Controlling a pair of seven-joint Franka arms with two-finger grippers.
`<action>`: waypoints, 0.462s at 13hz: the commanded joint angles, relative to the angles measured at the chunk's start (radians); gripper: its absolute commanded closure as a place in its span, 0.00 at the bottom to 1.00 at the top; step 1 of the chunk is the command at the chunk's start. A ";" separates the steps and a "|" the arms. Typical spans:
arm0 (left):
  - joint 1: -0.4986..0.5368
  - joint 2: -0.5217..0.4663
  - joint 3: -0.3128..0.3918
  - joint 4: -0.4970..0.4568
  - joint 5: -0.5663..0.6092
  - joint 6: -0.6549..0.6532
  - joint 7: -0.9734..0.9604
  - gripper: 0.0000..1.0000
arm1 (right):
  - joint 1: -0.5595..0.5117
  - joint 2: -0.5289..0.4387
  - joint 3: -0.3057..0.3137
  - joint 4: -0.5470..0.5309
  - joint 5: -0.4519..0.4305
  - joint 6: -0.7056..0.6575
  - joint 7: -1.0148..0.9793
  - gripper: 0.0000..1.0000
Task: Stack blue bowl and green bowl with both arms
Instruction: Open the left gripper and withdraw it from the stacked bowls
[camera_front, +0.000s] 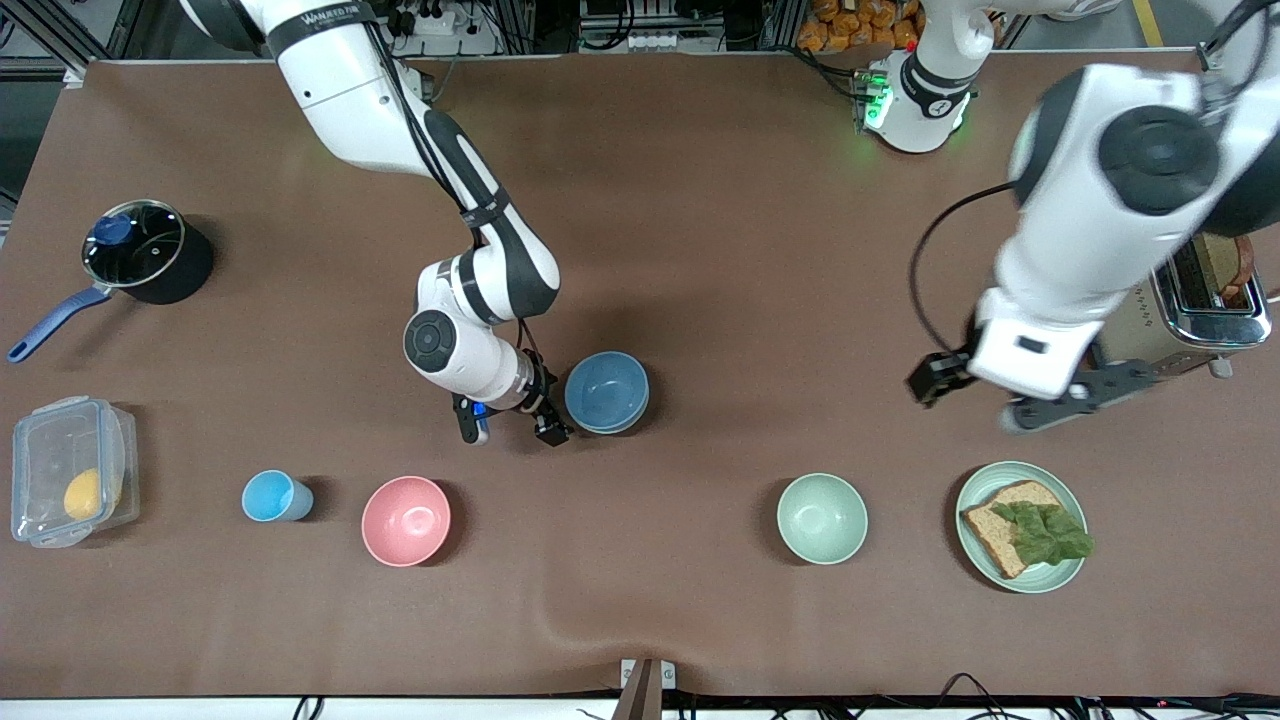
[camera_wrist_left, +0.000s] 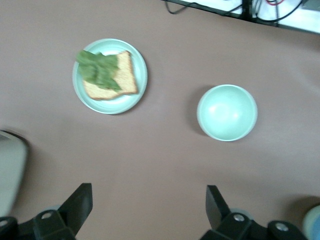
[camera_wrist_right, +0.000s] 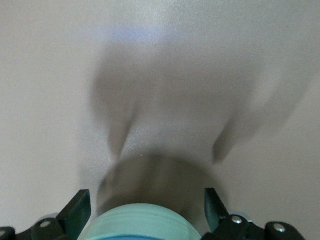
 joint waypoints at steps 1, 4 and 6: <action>0.094 -0.063 -0.020 -0.031 -0.002 -0.045 0.199 0.00 | 0.011 -0.005 -0.009 -0.007 -0.041 0.007 0.020 0.00; 0.126 -0.098 -0.008 -0.026 -0.048 -0.077 0.279 0.00 | 0.002 -0.006 -0.009 -0.007 -0.051 0.000 0.018 0.00; 0.129 -0.109 -0.007 -0.028 -0.050 -0.079 0.293 0.00 | -0.008 -0.009 -0.011 -0.006 -0.077 -0.005 -0.006 0.00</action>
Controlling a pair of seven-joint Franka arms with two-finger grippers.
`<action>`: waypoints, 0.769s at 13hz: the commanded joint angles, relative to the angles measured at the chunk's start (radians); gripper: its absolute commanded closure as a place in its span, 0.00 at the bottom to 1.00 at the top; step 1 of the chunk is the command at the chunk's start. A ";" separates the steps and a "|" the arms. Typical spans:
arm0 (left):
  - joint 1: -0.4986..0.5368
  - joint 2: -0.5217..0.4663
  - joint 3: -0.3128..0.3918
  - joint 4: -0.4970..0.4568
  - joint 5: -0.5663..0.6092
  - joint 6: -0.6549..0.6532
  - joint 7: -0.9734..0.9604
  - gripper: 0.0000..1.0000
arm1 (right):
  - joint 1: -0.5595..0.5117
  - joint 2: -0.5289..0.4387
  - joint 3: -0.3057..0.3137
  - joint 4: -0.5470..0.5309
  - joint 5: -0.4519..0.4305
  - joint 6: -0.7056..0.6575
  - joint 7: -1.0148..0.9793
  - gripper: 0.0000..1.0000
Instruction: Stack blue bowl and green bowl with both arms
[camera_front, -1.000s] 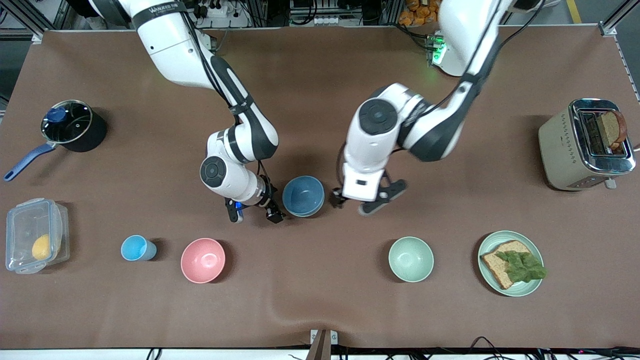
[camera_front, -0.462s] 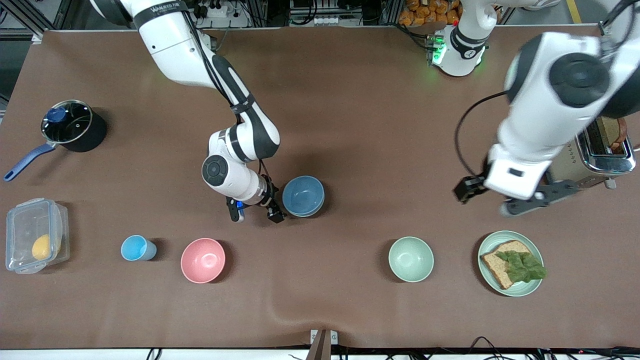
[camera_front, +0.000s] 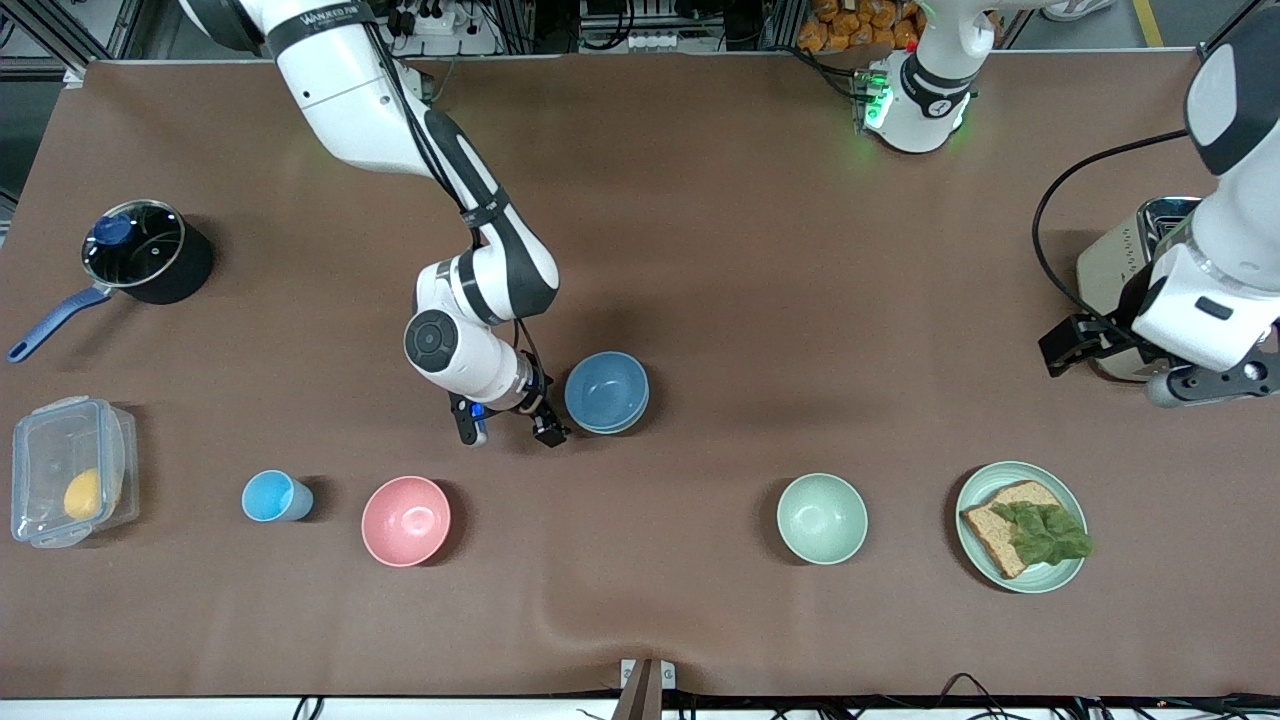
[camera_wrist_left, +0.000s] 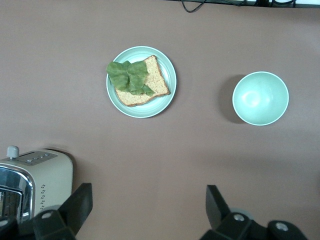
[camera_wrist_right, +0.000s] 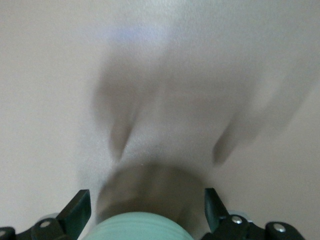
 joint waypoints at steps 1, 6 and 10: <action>0.005 -0.047 -0.003 -0.028 -0.013 -0.015 0.045 0.00 | -0.024 -0.015 -0.004 -0.005 -0.032 -0.012 -0.049 0.00; 0.028 -0.090 -0.003 -0.038 -0.038 -0.084 0.077 0.00 | -0.145 -0.100 -0.023 0.019 -0.032 -0.266 -0.358 0.00; 0.051 -0.156 0.011 -0.124 -0.094 -0.098 0.094 0.00 | -0.214 -0.257 -0.176 0.024 -0.033 -0.557 -0.804 0.00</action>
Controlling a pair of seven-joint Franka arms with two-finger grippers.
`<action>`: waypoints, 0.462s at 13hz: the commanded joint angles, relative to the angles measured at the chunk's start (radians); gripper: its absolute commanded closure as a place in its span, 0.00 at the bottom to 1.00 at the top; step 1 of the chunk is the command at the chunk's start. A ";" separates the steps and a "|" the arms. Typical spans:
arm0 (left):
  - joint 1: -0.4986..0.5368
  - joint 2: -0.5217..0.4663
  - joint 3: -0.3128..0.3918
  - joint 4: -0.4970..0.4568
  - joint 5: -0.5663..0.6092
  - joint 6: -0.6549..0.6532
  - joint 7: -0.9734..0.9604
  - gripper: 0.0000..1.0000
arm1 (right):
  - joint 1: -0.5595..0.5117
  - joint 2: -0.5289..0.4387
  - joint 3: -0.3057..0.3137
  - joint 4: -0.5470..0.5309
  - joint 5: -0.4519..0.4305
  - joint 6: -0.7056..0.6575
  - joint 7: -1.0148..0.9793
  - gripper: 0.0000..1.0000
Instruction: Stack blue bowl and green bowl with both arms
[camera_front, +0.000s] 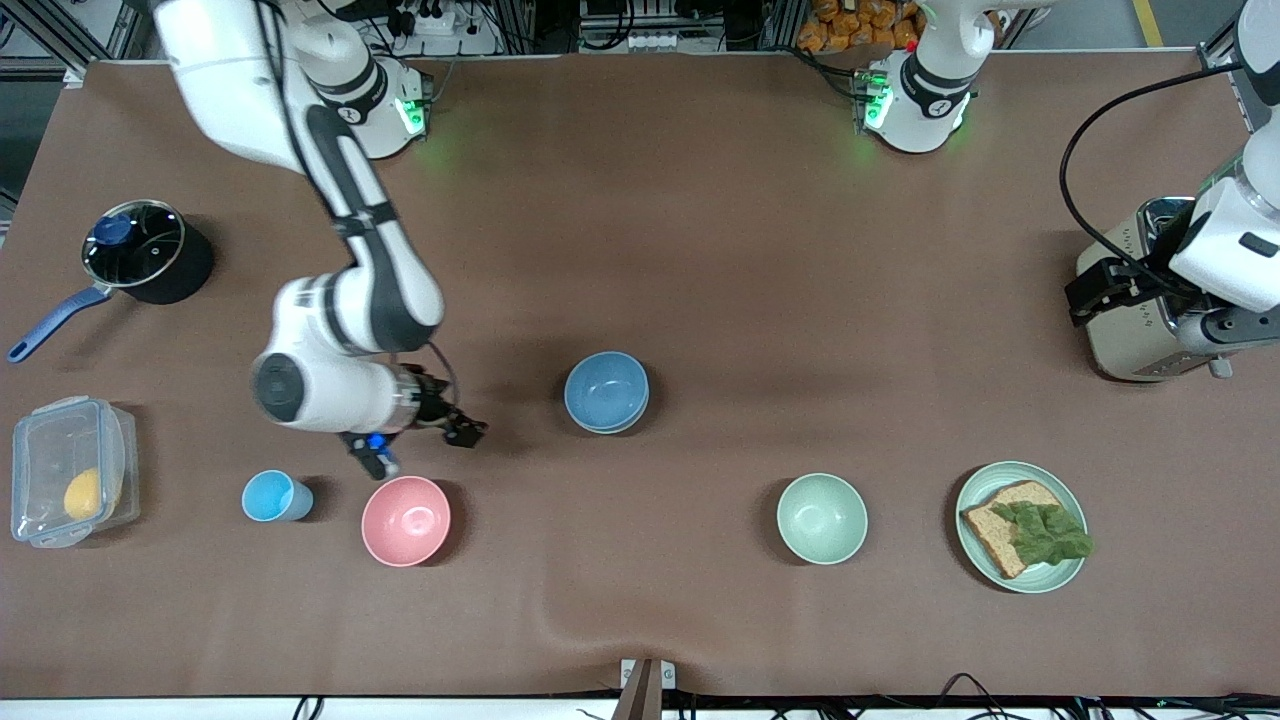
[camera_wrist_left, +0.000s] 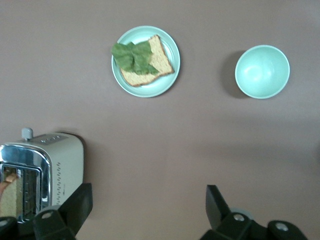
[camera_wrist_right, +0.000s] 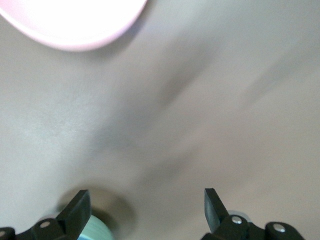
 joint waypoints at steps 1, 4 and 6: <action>0.021 -0.072 0.027 -0.080 -0.049 0.003 0.031 0.00 | -0.016 -0.146 -0.131 -0.011 -0.013 -0.162 -0.255 0.00; 0.022 -0.078 0.036 -0.074 -0.046 0.000 0.074 0.00 | -0.013 -0.200 -0.274 0.097 -0.048 -0.356 -0.470 0.00; 0.019 -0.088 0.056 -0.072 -0.061 -0.021 0.073 0.00 | -0.008 -0.257 -0.287 0.138 -0.149 -0.413 -0.601 0.00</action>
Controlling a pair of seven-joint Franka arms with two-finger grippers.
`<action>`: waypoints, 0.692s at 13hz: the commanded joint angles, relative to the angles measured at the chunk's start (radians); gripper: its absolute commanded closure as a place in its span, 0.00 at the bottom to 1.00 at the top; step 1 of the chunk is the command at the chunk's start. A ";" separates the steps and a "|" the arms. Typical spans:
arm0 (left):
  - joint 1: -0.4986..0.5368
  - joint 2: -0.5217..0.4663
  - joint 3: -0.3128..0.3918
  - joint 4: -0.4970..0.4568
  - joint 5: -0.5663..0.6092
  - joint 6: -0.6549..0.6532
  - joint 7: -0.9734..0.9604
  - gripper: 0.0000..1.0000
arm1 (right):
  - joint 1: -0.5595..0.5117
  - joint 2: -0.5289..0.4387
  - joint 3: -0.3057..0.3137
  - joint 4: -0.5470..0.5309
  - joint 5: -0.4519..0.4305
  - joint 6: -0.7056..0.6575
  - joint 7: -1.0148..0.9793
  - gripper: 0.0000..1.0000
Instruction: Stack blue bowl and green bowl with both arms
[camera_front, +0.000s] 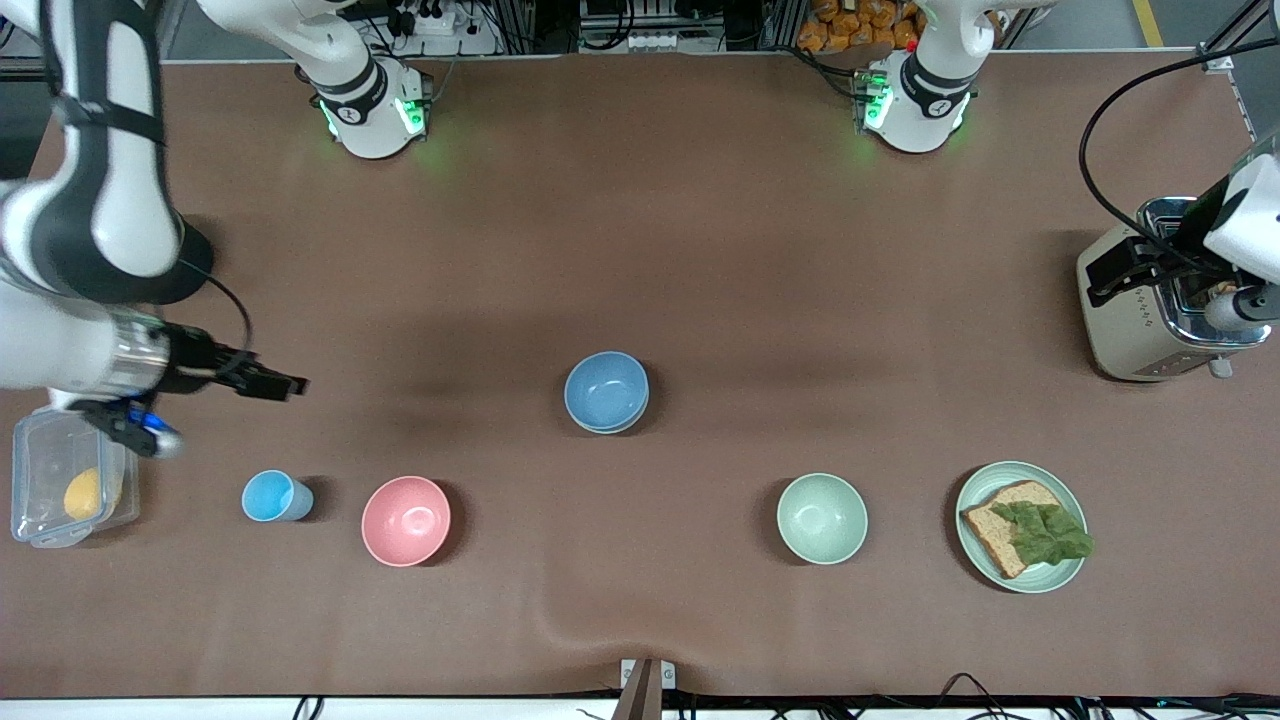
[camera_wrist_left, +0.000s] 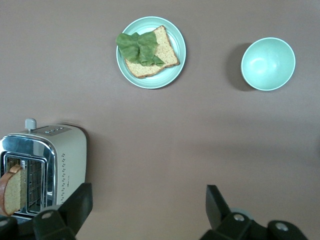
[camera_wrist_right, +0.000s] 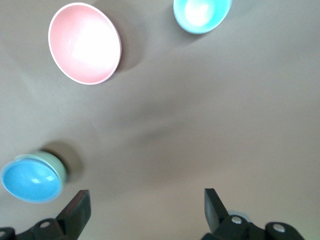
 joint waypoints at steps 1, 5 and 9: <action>0.006 -0.045 0.012 -0.029 -0.053 -0.030 0.018 0.00 | 0.013 -0.082 0.011 0.026 -0.121 -0.039 -0.095 0.00; 0.006 -0.078 0.008 -0.053 -0.067 -0.060 0.005 0.00 | -0.271 -0.246 0.387 -0.033 -0.329 -0.059 -0.104 0.00; 0.006 -0.100 0.001 -0.067 -0.081 -0.060 0.001 0.00 | -0.360 -0.286 0.490 -0.059 -0.399 -0.056 -0.104 0.00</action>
